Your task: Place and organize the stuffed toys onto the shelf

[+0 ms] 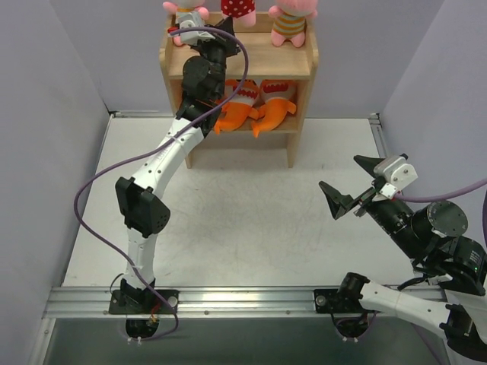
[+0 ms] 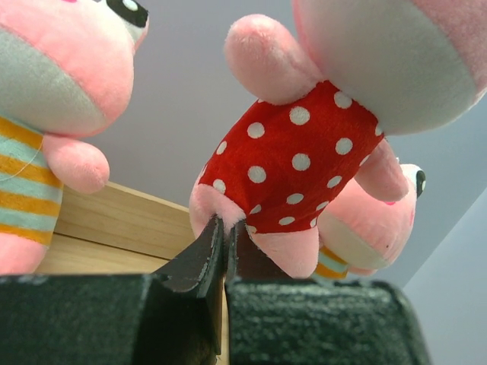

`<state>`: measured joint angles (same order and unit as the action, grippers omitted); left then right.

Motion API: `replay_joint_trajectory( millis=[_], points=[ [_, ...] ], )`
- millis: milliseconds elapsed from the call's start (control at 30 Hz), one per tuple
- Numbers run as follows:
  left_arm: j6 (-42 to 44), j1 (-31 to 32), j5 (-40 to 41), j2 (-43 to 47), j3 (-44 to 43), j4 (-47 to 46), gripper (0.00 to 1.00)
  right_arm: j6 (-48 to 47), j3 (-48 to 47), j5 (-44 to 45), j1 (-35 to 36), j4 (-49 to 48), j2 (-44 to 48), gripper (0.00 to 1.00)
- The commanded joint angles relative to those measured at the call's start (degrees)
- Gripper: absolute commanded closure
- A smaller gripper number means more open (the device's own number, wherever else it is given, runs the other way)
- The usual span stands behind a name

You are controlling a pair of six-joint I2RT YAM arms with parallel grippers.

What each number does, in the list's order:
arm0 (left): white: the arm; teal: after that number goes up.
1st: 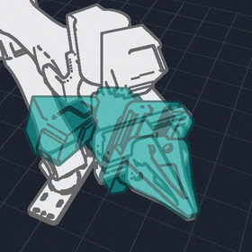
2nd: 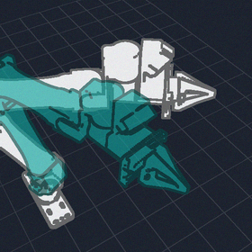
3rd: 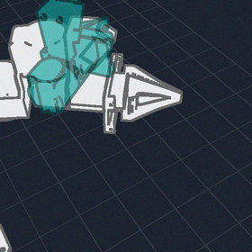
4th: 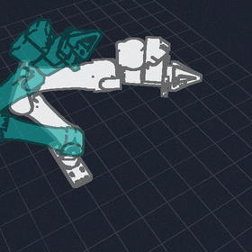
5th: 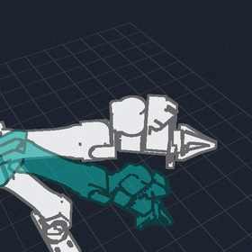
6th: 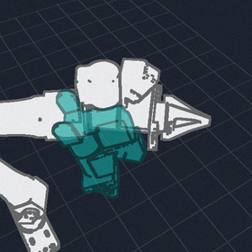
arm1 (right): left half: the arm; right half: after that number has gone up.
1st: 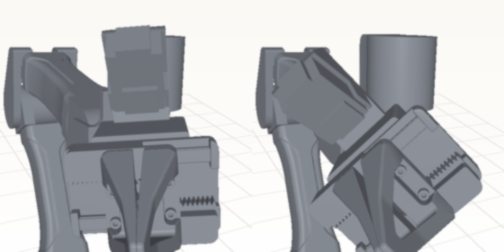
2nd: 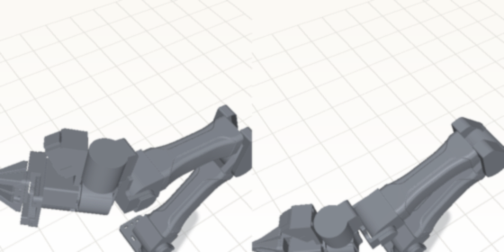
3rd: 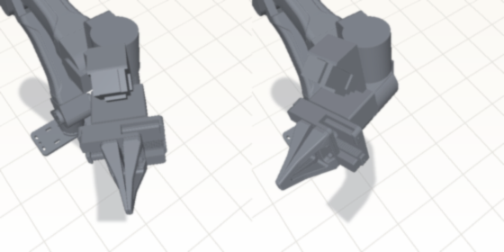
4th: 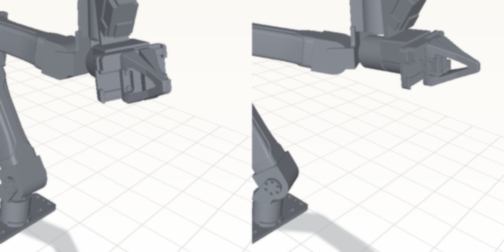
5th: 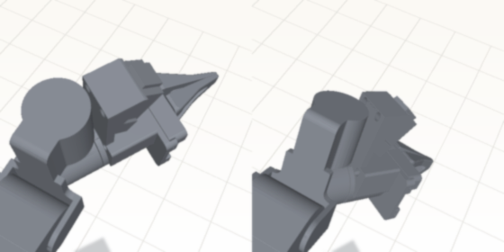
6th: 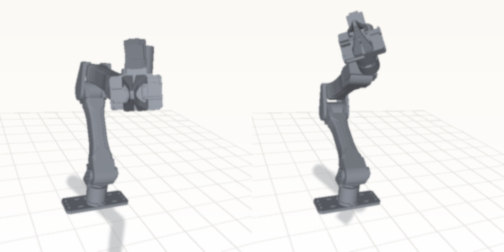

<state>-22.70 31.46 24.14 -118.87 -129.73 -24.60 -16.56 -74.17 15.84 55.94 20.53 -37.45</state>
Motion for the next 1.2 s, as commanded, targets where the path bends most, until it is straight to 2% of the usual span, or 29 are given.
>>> replay_joint_trajectory(
  millis=[0,400,600,1167],
  points=[
    [0.90,0.18,0.91,-1.80,-4.56,1.74,0.98,-0.32,-2.12,1.65,0.31,-1.11,0.89,0.09],
    [1.60,0.09,2.49,-6.54,-10.80,6.05,0.97,-0.58,-2.38,3.06,0.66,0.03,2.12,0.09],
    [1.08,-0.26,3.72,-6.38,-9.31,6.05,0.98,-0.49,-2.38,3.68,1.01,0.21,2.65,0.09],
    [-1.30,-1.49,1.88,-8.83,-12.65,11.41,0.98,-0.32,-2.03,4.91,2.15,0.38,3.17,0.08]
  ],
)
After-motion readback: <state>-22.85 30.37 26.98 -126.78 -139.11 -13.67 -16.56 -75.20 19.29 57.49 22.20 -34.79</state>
